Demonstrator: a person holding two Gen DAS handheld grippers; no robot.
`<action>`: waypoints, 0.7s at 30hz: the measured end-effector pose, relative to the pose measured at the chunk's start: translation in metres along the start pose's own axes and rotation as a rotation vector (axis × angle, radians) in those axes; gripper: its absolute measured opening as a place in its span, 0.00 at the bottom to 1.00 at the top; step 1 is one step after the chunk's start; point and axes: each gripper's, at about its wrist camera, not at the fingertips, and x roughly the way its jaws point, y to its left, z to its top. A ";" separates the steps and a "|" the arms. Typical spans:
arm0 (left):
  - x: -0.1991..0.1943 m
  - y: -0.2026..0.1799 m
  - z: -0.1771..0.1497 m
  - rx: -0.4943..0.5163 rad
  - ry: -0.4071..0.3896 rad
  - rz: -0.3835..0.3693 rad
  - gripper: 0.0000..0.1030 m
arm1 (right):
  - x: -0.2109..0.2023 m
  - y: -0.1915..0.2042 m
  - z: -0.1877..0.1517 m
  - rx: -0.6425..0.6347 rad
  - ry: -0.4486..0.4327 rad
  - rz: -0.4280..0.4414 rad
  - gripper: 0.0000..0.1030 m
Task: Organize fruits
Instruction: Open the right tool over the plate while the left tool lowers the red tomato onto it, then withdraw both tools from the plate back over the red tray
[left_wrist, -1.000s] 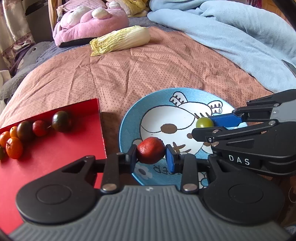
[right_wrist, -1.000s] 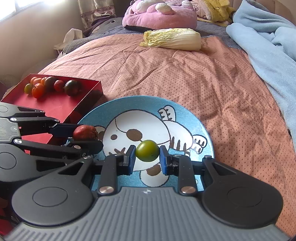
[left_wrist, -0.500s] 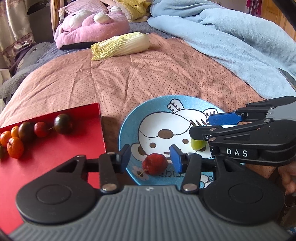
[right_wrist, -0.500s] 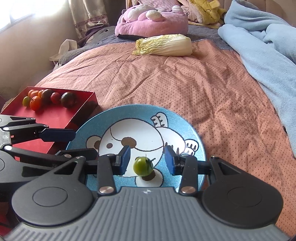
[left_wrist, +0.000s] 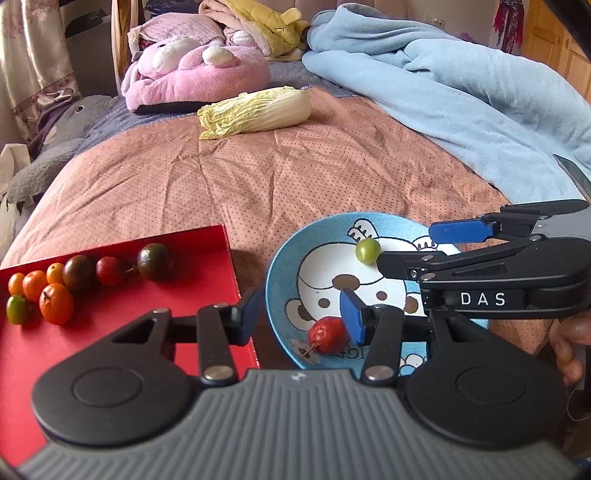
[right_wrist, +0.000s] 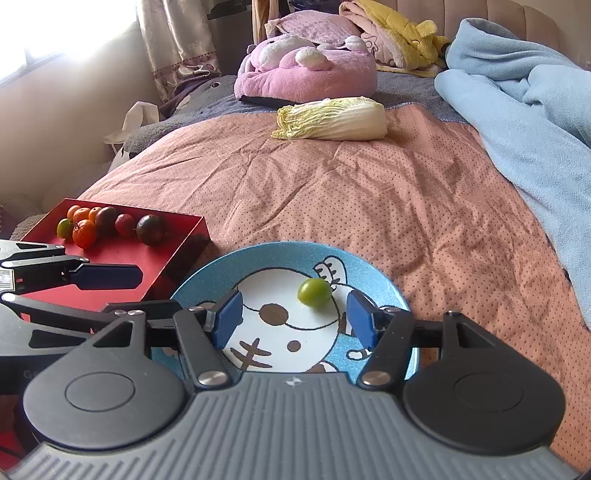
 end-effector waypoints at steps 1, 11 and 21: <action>-0.001 0.001 0.000 -0.001 -0.001 0.001 0.49 | 0.000 0.001 0.001 -0.002 -0.001 -0.002 0.68; -0.008 0.010 -0.003 -0.007 -0.007 -0.001 0.49 | -0.003 0.000 0.001 0.011 -0.005 -0.018 0.75; -0.018 0.020 -0.006 -0.010 -0.023 0.013 0.49 | -0.006 0.011 0.007 0.005 -0.019 -0.002 0.75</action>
